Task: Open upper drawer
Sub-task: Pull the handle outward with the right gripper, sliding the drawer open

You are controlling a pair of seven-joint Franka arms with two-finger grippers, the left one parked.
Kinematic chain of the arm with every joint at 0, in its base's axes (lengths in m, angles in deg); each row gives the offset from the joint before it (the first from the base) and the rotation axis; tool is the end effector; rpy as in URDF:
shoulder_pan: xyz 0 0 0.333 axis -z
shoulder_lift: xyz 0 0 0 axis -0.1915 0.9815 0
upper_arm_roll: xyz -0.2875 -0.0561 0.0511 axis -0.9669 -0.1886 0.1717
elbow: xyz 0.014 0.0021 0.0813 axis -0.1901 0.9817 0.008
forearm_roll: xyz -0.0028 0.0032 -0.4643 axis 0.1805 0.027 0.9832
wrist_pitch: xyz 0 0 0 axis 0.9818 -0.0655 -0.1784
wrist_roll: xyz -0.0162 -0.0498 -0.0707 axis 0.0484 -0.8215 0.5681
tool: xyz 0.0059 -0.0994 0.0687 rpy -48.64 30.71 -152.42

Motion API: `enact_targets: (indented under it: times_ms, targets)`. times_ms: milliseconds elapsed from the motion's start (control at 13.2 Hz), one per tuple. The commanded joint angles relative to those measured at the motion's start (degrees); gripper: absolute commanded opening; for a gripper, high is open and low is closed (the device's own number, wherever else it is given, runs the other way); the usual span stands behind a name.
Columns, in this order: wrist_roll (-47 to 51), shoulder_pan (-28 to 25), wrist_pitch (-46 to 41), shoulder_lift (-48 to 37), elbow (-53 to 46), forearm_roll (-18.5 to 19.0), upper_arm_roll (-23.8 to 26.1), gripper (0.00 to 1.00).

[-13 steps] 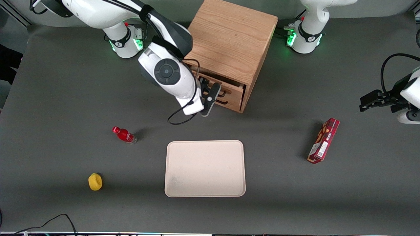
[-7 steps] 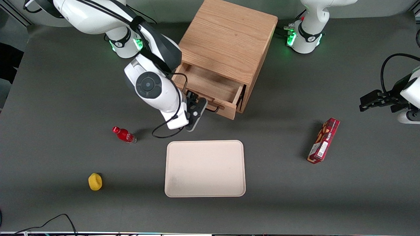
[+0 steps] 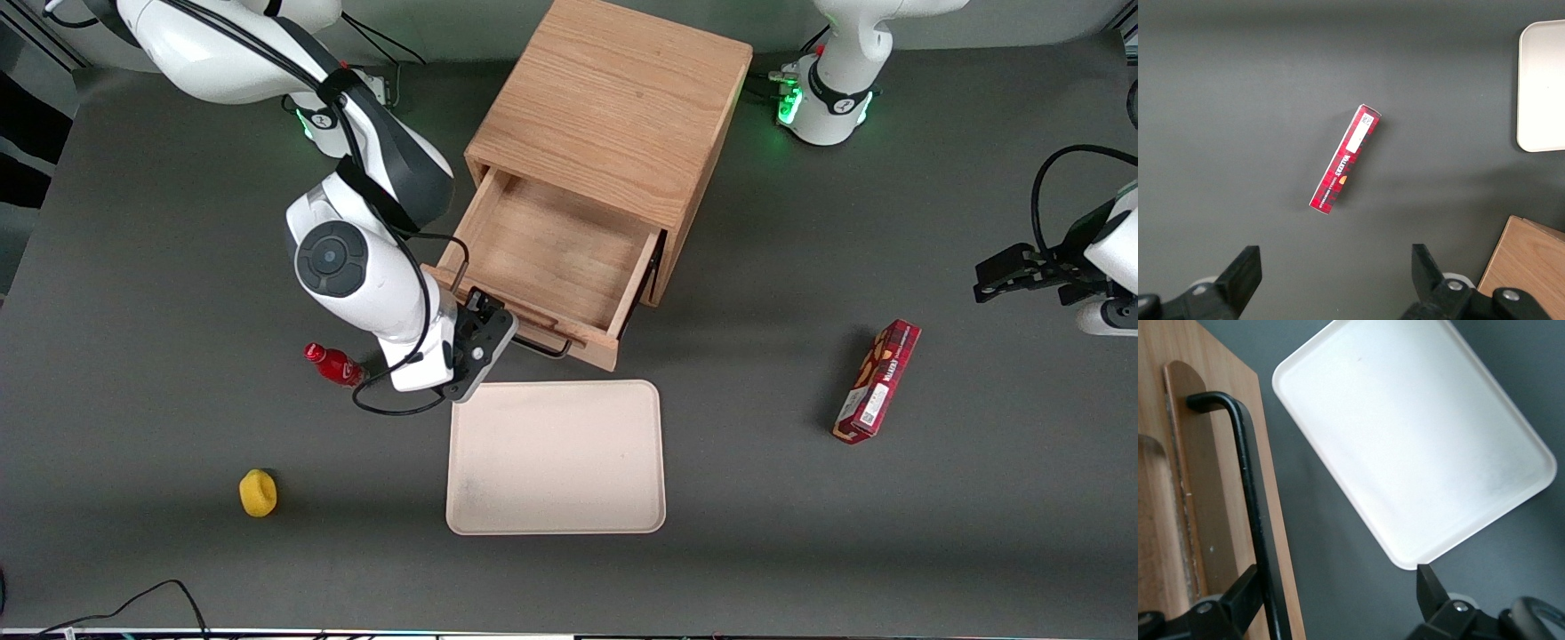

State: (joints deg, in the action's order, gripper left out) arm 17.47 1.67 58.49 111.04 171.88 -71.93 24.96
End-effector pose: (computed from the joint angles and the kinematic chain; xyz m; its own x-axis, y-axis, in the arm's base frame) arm 0.6645 0.3848 0.3519 0.5992 0.7897 0.1317 0.8004 -0.5878 -0.1175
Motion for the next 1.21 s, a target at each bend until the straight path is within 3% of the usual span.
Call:
enact_targets:
  times_ms: [0,909,985,1136]
  targets:
    - [-3.12,-0.39,1.88,0.89,-1.55,-1.00,-1.73,1.00]
    - [-5.77,0.75,5.58,0.98,-2.60,-2.57,-4.54,1.00]
    - [-5.33,0.75,5.40,0.89,-3.21,-3.97,-4.72,1.00]
    - [-3.50,0.84,4.70,-0.33,-4.18,-12.55,-4.98,1.00]
